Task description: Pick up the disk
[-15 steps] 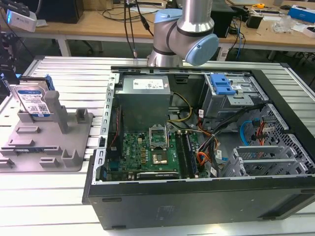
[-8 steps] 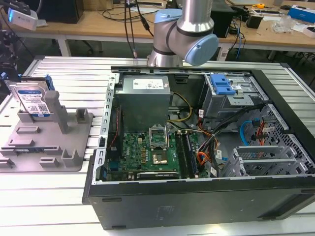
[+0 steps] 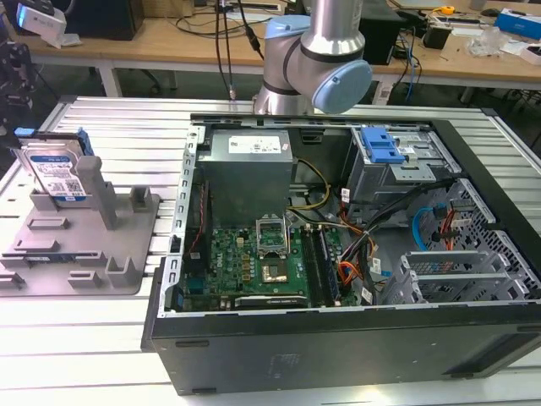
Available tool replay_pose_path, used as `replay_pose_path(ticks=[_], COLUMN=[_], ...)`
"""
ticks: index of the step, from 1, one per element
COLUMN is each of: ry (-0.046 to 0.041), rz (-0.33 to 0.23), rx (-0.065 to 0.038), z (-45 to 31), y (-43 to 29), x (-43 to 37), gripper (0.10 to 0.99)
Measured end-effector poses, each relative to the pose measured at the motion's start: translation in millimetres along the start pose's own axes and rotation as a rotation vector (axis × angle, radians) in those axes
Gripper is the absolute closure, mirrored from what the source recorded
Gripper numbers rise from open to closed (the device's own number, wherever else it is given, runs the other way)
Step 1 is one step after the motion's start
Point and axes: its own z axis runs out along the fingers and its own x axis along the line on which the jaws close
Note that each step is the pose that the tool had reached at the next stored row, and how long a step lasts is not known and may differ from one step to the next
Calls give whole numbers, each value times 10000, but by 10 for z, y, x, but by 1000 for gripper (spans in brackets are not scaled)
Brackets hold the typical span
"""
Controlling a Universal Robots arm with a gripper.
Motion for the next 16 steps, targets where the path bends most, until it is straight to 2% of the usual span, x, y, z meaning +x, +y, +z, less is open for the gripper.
replay_pose_path(ticks=[6, 8, 14, 16], ry=[-6, -9, -11, -11], rz=[1, 1, -21, -23], rx=[64, 91, 117, 124], z=[6, 9, 17, 29], y=[183, 241, 276, 284], x=[-119, -180, -370, -381], gripper=[588, 588, 588, 588])
